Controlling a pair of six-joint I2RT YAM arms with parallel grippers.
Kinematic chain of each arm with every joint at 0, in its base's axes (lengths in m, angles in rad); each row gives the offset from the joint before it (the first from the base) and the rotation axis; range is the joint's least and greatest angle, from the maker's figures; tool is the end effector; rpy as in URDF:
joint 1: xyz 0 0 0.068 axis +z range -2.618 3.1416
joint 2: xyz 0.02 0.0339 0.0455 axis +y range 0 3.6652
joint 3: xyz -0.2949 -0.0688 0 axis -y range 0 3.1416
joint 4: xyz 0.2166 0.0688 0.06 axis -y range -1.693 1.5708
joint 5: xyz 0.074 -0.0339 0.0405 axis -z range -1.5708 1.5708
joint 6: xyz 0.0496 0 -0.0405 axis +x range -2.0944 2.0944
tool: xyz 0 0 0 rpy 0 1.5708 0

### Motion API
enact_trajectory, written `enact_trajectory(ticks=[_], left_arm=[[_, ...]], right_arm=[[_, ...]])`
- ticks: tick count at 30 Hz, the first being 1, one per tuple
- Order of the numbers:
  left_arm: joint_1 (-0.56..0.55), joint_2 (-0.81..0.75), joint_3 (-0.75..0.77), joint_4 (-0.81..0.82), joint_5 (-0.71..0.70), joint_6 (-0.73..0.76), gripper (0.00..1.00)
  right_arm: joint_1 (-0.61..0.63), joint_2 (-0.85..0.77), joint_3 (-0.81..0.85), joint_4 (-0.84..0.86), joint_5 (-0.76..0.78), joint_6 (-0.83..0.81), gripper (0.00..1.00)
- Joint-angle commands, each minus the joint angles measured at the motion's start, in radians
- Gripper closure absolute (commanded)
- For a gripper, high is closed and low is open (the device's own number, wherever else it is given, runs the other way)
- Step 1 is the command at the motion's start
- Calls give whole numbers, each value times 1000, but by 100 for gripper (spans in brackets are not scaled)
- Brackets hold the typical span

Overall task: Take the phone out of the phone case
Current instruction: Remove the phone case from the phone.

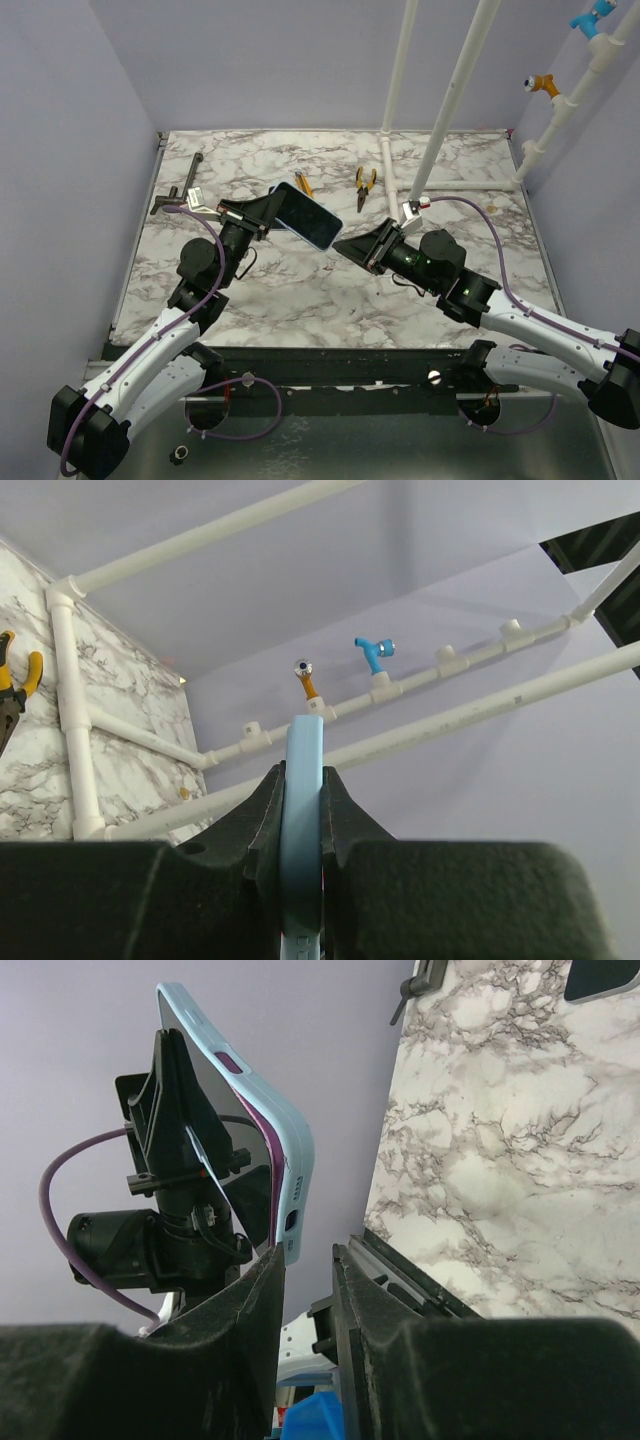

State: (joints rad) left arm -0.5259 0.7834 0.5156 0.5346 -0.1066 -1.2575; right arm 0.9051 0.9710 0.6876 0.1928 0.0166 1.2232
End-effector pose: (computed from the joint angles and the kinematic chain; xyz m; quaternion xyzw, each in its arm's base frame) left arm 0.1365 -0.0731 0.3547 -0.2563 0.5507 -0.5973 0.5237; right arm 0.1250 0.1579 0.3428 0.1225 0.7282 0.5867 0.3326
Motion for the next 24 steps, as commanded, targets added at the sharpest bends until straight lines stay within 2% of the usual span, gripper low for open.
enact_trajectory(ticks=[1, 15, 24], left_arm=[[-8, -24, 24, 67, -15, -21, 100], [-35, -25, 38, 67, -11, -20, 100], [-36, -53, 32, 58, -56, 17, 100]], right_arm=[[8, 15, 4, -5, -10, 7, 71], [8, 54, 32, -21, -10, 8, 71], [7, -86, 9, -143, 96, -32, 66]])
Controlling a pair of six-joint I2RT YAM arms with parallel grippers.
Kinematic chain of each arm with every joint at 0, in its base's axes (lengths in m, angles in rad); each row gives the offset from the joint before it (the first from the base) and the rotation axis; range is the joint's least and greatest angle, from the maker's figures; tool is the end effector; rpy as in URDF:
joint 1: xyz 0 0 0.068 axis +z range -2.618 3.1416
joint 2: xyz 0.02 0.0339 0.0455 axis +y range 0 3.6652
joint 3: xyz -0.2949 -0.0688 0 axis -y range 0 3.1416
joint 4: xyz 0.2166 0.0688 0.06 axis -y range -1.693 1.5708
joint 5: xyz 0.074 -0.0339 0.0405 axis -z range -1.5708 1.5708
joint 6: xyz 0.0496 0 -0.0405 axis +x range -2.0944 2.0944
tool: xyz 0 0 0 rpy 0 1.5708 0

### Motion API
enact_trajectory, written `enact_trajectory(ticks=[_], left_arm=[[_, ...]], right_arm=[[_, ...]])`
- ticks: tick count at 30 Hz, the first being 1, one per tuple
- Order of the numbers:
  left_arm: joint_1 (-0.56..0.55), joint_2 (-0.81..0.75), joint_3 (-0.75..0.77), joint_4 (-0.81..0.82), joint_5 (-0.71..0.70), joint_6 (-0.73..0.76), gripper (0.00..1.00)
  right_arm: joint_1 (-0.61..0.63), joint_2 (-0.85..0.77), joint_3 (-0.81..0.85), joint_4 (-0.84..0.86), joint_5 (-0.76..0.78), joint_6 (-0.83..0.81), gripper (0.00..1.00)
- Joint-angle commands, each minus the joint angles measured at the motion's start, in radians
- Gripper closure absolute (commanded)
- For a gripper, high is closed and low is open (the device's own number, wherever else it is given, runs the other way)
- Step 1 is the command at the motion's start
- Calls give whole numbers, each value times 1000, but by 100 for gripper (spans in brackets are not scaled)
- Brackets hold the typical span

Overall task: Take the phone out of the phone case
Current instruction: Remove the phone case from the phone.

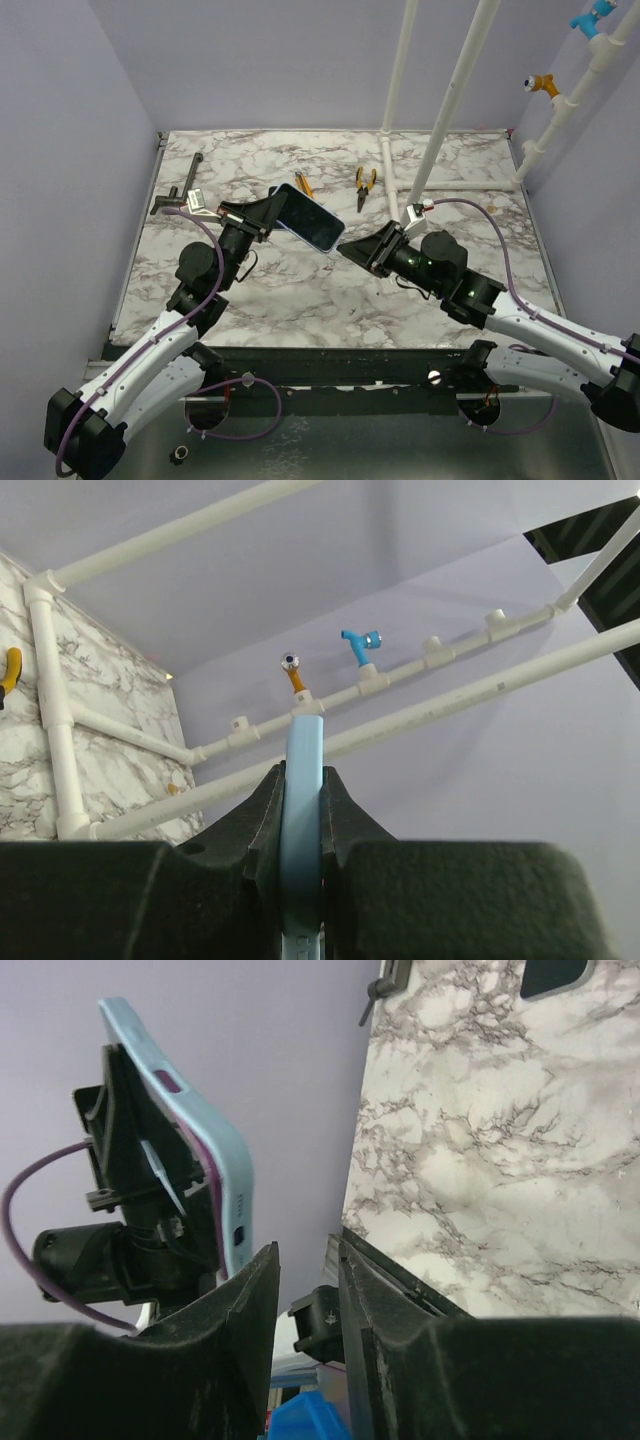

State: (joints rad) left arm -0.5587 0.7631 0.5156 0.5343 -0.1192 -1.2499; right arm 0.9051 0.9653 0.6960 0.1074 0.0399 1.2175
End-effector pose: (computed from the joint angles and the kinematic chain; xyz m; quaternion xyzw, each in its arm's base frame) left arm 0.1301 -0.0744 0.3573 -0.2474 0.5462 -0.6063 0.5223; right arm 0.1244 0.1552 0.3363 0.1313 0.7505 0.5578 0.3291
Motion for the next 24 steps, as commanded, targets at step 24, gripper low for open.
enact_trajectory(ticks=[24], left_arm=[[-3, -12, 41, 55, -43, 14, 100]], right_arm=[[8, 2, 60, 64, -99, -123, 56]])
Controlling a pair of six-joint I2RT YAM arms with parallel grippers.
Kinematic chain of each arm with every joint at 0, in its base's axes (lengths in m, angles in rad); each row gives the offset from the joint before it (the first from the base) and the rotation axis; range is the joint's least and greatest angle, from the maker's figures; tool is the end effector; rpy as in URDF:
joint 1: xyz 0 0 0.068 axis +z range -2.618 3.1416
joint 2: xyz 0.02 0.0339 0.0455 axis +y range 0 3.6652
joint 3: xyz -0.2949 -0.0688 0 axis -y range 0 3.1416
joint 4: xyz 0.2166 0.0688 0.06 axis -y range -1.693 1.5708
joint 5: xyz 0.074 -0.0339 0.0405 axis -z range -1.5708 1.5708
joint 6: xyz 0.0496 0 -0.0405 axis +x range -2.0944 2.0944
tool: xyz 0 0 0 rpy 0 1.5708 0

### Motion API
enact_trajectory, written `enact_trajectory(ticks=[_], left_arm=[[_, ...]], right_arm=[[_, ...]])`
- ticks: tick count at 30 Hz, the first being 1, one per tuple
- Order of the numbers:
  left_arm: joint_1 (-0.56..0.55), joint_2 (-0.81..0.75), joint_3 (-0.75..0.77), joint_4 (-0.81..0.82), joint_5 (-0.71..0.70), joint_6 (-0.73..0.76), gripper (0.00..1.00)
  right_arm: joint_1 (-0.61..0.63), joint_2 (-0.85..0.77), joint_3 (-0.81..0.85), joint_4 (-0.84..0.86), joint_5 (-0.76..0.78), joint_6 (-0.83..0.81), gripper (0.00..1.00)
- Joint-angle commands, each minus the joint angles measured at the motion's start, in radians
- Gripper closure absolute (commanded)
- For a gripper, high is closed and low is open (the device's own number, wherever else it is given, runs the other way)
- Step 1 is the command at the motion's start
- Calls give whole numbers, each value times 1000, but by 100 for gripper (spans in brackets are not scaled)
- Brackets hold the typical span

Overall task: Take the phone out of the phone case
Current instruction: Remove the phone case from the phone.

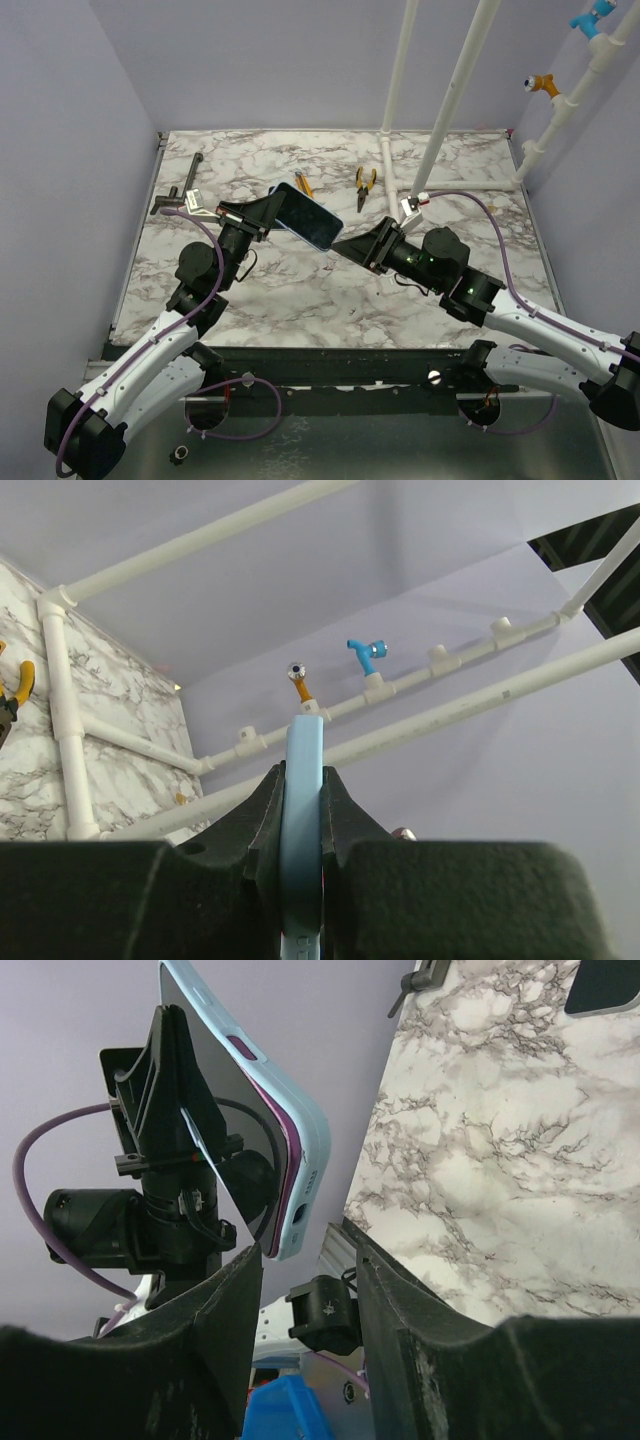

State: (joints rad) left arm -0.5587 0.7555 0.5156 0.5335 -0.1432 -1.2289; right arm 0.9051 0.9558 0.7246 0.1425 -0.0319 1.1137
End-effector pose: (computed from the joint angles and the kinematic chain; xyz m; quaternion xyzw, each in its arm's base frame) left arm 0.1291 -0.0724 0.3581 -0.2498 0.5426 -0.5975 0.5349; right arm 0.1208 0.1563 0.3522 0.0661 0.7348 0.5776 0.3494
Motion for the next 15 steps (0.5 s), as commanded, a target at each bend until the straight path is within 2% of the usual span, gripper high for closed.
enact_trajectory(ticks=[1, 6, 15], left_arm=[[-3, -5, 44, 56, -19, -6, 100], [-3, -3, 45, 56, -19, -4, 100], [-3, 1, 50, 56, -18, -4, 100]], right_arm=[[8, 14, 30, 27, -27, -17, 58], [8, 13, 26, 21, -22, -8, 64], [7, 18, 29, 15, -17, -2, 67]])
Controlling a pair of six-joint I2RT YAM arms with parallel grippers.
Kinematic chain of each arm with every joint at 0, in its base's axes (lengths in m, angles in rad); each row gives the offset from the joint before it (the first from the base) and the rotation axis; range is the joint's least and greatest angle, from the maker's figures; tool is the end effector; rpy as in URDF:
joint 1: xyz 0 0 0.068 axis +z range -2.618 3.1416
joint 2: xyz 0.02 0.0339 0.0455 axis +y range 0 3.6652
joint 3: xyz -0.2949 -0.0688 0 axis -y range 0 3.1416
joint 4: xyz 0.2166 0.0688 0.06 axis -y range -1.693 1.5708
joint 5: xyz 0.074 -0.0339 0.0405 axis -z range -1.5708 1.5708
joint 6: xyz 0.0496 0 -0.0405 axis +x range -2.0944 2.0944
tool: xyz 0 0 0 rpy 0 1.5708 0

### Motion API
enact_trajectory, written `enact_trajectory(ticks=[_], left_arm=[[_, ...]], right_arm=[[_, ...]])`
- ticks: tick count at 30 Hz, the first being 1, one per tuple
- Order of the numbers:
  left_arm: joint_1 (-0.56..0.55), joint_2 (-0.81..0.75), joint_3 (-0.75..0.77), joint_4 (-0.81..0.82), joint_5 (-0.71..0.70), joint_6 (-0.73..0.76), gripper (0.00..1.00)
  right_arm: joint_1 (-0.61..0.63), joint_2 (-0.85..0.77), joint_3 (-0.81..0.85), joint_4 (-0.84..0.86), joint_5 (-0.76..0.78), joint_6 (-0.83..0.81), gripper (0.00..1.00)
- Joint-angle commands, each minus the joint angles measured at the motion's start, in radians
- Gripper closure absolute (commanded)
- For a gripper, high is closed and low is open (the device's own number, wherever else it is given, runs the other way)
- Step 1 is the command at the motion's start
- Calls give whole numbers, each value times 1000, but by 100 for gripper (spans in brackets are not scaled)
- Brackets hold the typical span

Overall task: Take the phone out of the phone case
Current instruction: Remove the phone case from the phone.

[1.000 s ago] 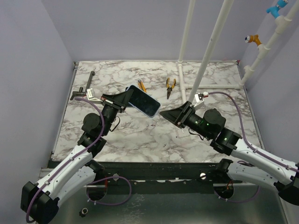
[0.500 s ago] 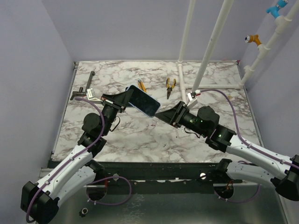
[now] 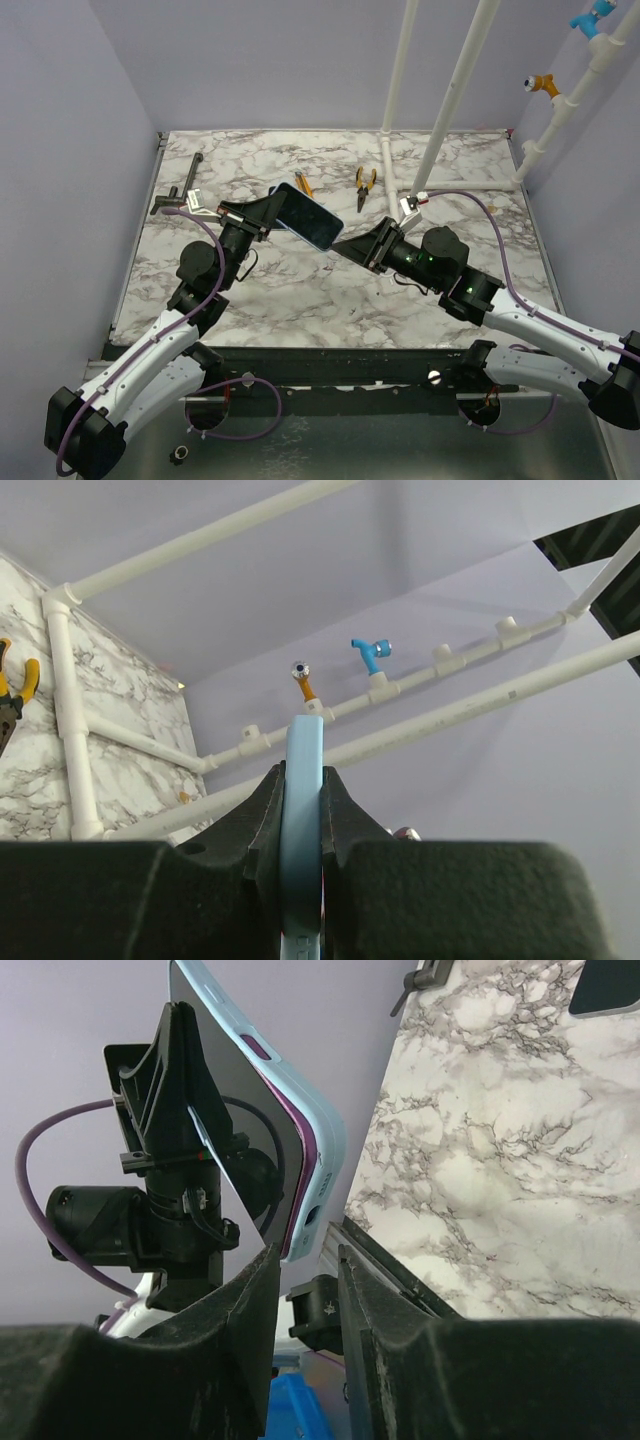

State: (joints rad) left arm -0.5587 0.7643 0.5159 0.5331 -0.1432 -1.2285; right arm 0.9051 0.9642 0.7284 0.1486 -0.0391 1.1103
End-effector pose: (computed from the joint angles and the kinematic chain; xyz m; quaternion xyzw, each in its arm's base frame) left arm 0.1309 -0.0735 0.3571 -0.2506 0.5461 -0.5952 0.5336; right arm 0.1218 0.1582 0.3528 0.0624 0.7346 0.5789 0.3484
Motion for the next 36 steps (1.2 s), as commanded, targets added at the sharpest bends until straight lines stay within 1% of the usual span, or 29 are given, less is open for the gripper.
enact_trajectory(ticks=[1, 6, 15, 26, 36], left_arm=[[-3, -7, 49, 56, -18, -5, 100], [-3, -7, 51, 56, -18, -1, 100], [-3, -7, 50, 56, -16, -5, 100], [-3, -13, 48, 56, -16, -3, 100], [-3, -10, 57, 56, -3, -9, 100]], right_arm=[[8, 11, 25, 9, -10, 3, 68], [7, 12, 23, 7, -8, 5, 71], [8, 3, 12, 4, -1, 10, 71], [8, 16, 17, -1, -2, 16, 75], [8, 31, 21, -7, -4, 25, 76]])
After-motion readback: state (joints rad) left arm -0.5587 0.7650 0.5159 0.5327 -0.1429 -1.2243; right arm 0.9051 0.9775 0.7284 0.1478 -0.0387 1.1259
